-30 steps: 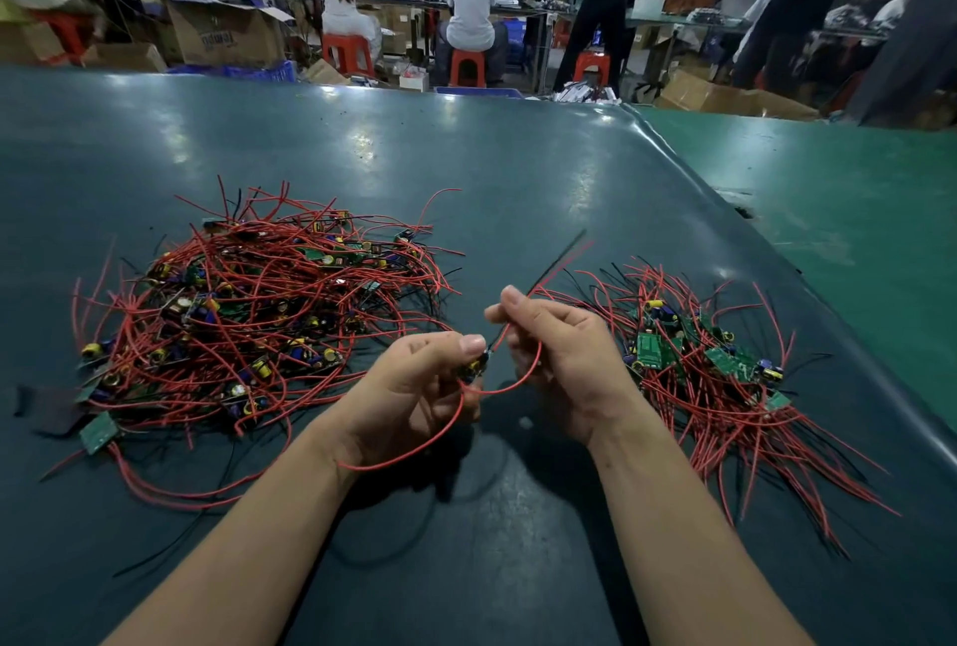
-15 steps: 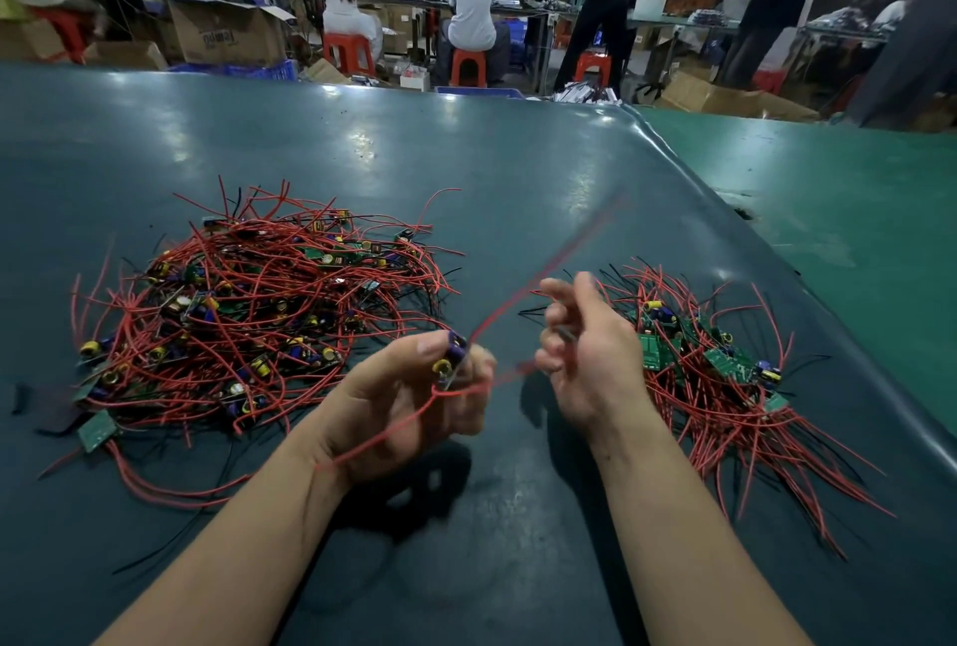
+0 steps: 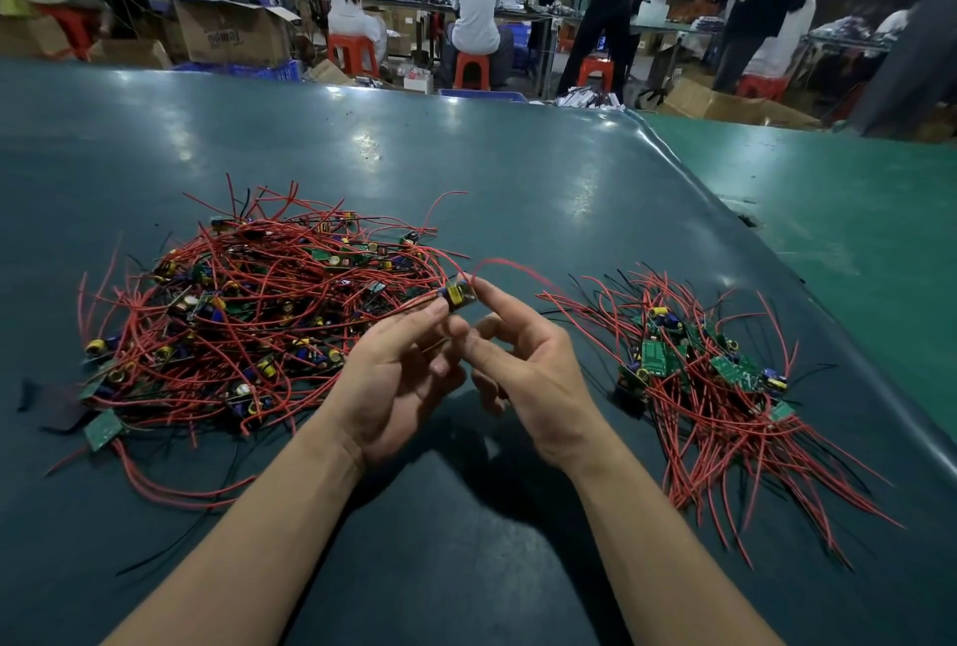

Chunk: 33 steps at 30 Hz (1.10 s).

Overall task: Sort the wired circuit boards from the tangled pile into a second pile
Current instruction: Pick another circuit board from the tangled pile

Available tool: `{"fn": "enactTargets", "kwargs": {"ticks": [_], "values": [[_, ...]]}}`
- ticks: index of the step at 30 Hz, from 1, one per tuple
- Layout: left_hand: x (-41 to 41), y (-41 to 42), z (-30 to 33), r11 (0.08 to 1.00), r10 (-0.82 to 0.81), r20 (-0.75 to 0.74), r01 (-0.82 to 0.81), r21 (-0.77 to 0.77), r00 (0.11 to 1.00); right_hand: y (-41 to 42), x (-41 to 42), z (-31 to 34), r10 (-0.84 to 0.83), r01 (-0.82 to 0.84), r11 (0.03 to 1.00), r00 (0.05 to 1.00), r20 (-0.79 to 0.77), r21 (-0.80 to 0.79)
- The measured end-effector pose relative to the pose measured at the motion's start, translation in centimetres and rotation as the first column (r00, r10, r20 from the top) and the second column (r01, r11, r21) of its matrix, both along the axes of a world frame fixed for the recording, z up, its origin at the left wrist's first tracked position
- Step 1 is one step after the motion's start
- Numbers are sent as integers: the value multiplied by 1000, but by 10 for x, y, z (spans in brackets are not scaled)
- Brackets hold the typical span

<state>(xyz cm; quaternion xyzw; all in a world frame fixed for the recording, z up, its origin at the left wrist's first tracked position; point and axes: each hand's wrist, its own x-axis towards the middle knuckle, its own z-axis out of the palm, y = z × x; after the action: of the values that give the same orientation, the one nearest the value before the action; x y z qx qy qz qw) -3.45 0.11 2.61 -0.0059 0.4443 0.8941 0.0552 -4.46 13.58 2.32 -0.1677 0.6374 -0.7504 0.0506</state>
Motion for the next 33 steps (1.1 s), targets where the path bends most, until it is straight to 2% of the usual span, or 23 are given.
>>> {"fn": "enactTargets", "kwargs": {"ticks": [5, 7, 10, 12, 14, 16, 19, 21, 22, 25, 27, 29, 31, 33], "values": [[0, 6, -4, 979, 90, -30, -94, -183, 995, 7, 1, 3, 214, -206, 974, 974, 79, -92], [-2, 7, -6, 959, 137, -58, -147, -242, 989, 7, 1, 5, 150, -146, 985, 988, 41, -87], [-1, 9, -8, 983, 20, -106, -39, -181, 994, 2, 1, 5, -21, 21, 998, 1000, 0, -58], [-2, 12, -13, 978, -3, -131, -24, -207, 991, 0, -1, 6, -128, 129, 987, 992, 14, -95], [-5, 13, -16, 960, 92, -174, -134, -245, 980, 4, -6, 5, -244, 254, 956, 966, 83, -147], [-6, 13, -20, 950, 174, -215, -222, -221, 961, 8, -10, 6, -290, 336, 919, 931, 222, -205], [-7, 13, -22, 930, 259, -279, -317, -186, 925, 15, -16, 9, -150, 382, 817, 865, 479, -432], [-8, 13, -22, 915, 295, -317, -362, -177, 901, 19, -18, 10, -25, 386, 737, 835, 549, -554], [-8, 13, -21, 904, 312, -335, -387, -182, 889, 20, -18, 9, 21, 356, 740, 835, 549, -570], [-7, 11, -22, 825, 334, -442, -484, -290, 833, 12, -12, 5, 69, 184, 891, 847, 526, -414], [-5, 11, -24, 743, 298, -518, -536, -401, 802, 4, -8, 1, 94, 95, 939, 854, 512, -331], [-3, 13, -24, 691, 252, -542, -542, -479, 801, 0, -8, -1, 19, 138, 949, 871, 490, -282], [-1, 16, -23, 694, 221, -535, -517, -501, 816, 2, -11, -4, -104, 213, 954, 893, 438, -209], [1, 17, -23, 712, 225, -532, -511, -482, 817, 5, -12, -3, -120, 208, 961, 905, 407, -181]]}}
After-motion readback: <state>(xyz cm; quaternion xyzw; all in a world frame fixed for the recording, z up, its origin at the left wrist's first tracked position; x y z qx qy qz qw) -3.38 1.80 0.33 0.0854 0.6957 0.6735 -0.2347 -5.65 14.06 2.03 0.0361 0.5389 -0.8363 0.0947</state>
